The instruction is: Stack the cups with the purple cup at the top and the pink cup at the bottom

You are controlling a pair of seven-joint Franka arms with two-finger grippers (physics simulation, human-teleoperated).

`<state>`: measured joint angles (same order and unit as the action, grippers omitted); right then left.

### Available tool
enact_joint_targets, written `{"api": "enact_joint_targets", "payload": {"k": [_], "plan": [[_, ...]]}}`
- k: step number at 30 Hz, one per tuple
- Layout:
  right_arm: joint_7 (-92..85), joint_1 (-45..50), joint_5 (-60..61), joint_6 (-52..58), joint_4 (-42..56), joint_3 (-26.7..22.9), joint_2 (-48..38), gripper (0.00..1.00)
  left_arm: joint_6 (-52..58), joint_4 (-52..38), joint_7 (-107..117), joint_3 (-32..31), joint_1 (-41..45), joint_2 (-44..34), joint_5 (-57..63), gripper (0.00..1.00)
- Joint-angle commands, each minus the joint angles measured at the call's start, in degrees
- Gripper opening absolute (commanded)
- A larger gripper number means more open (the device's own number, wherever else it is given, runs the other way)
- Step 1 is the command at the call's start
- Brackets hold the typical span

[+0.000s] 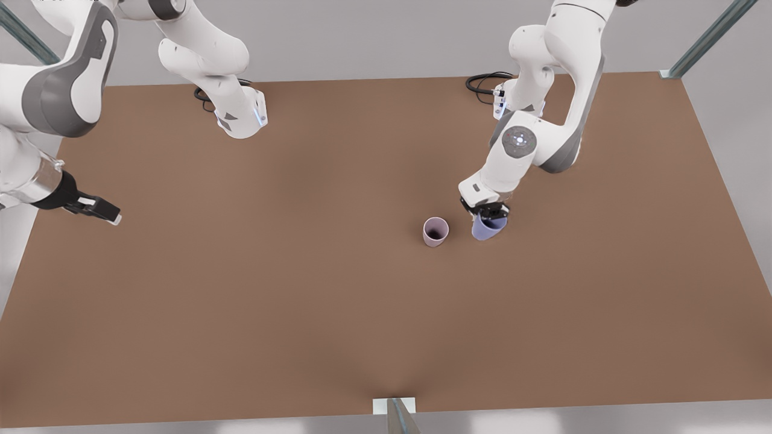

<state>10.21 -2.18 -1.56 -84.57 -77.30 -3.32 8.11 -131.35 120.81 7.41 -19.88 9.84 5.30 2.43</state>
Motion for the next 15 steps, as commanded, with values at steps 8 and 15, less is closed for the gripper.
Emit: {"api": "enact_joint_targets", "payload": {"k": [8,15], "plan": [[-13.5,-0.4,-0.2,0.3,0.0,-0.1,0.3,1.00,4.9,-12.7,27.2,-0.2,8.3,9.9,4.9,0.21],[-13.4,-0.5,-0.2,-0.6,0.1,-0.2,0.5,1.00,8.2,-14.6,28.7,-0.1,9.2,12.5,7.7,0.21]]}}
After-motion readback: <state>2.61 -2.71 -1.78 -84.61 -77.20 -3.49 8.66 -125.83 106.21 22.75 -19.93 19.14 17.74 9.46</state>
